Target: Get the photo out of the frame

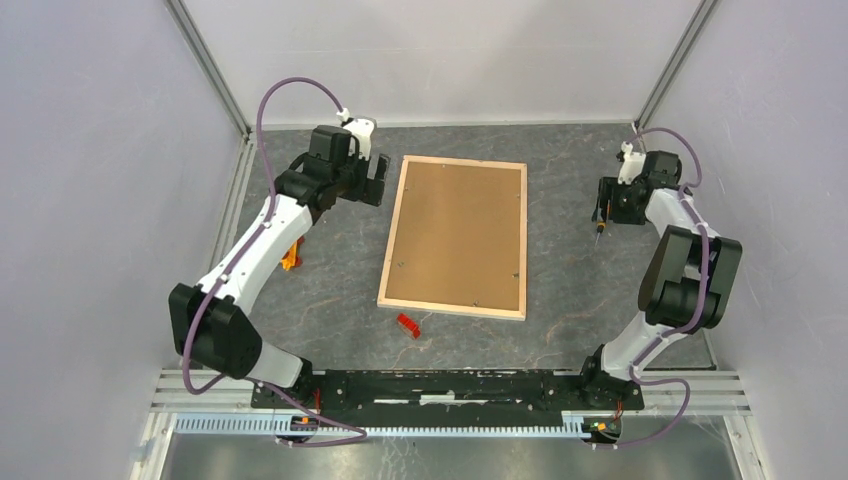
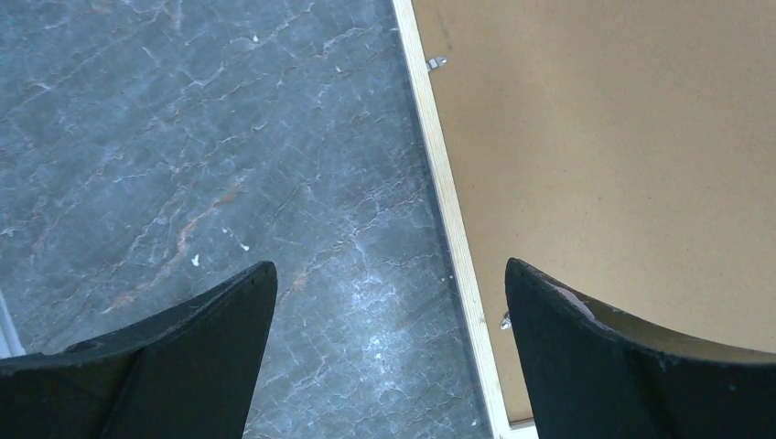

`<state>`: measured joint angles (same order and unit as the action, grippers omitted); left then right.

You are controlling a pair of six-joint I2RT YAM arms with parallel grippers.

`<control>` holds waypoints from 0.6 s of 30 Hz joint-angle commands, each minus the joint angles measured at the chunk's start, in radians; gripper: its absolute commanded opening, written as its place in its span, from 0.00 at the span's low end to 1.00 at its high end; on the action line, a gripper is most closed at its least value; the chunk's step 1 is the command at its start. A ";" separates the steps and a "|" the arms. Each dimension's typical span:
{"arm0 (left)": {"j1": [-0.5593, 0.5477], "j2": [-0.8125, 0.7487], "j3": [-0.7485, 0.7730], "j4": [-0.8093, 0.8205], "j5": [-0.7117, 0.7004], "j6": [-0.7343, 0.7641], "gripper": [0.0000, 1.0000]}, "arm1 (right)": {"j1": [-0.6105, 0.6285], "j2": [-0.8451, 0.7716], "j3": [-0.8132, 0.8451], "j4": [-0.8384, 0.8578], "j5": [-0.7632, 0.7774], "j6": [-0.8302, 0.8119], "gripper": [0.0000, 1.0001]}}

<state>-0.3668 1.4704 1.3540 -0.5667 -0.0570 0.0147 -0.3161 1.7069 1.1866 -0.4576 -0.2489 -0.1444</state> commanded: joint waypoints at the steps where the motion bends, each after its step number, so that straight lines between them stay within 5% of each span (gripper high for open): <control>1: 0.001 -0.074 -0.017 0.088 -0.046 0.032 1.00 | 0.001 0.044 -0.028 0.076 0.026 0.051 0.65; 18: 0.001 -0.058 0.047 0.009 -0.045 0.038 1.00 | 0.033 0.086 -0.177 0.155 0.057 0.075 0.48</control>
<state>-0.3668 1.4181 1.3472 -0.5533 -0.0895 0.0246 -0.2905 1.7813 1.0542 -0.3214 -0.2058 -0.0929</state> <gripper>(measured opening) 0.994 0.504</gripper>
